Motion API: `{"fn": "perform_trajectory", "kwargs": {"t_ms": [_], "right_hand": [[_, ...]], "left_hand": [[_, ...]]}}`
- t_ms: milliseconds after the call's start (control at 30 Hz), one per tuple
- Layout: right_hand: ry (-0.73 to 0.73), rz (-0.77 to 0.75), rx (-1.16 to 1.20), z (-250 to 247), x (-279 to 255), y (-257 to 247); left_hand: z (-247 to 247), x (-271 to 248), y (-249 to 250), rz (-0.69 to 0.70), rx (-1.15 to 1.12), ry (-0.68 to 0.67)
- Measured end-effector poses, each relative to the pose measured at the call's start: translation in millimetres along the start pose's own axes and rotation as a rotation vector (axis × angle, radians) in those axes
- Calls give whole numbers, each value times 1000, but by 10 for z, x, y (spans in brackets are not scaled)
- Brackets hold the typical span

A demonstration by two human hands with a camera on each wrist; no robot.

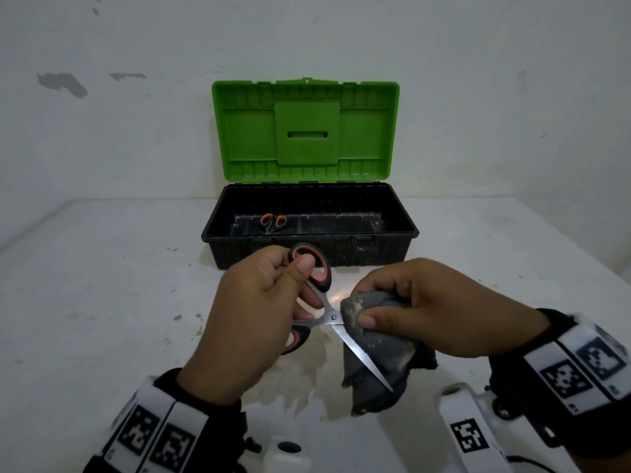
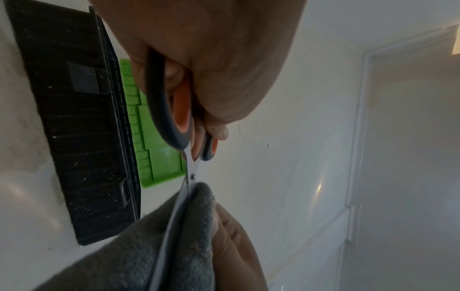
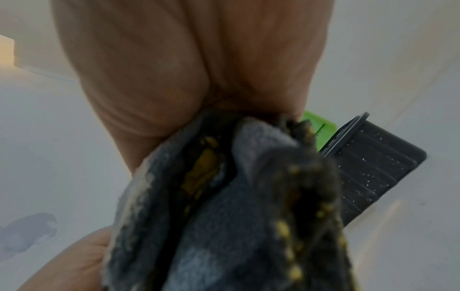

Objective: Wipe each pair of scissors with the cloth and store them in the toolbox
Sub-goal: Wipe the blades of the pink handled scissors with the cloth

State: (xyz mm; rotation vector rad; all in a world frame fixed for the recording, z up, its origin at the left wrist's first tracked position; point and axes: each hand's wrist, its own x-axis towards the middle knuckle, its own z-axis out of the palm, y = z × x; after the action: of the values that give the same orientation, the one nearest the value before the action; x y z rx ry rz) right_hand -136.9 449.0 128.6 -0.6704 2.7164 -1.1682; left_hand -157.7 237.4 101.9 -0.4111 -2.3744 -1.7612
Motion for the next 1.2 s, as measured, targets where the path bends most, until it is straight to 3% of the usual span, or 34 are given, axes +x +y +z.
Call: {"fn": "perform_trajectory", "kwargs": {"t_ms": [367,467,633,700,800,900,1200], "right_hand": [[54,45,6,-194,-238,89],[107,65,-25,-301,-319,157],[387,98,137,-358,-399,320],[508,96,194,-245,-339,349],[579,90,304,-18,-208,309],[581,64,482,183,-84,178],[425,22,393,464,42,-54]], "left_hand": [[-38,-18,5,-25,-91,15],[-92,17,-25,-48,-130,86],[-221,97,-92,-94,-239,286],[-157,77,-84,-128,-307,327],[-14,40,-74,-161,-362,352],[85,13,-90,-159,-349,365],[164,-35,-114,-103,-255,432]]}}
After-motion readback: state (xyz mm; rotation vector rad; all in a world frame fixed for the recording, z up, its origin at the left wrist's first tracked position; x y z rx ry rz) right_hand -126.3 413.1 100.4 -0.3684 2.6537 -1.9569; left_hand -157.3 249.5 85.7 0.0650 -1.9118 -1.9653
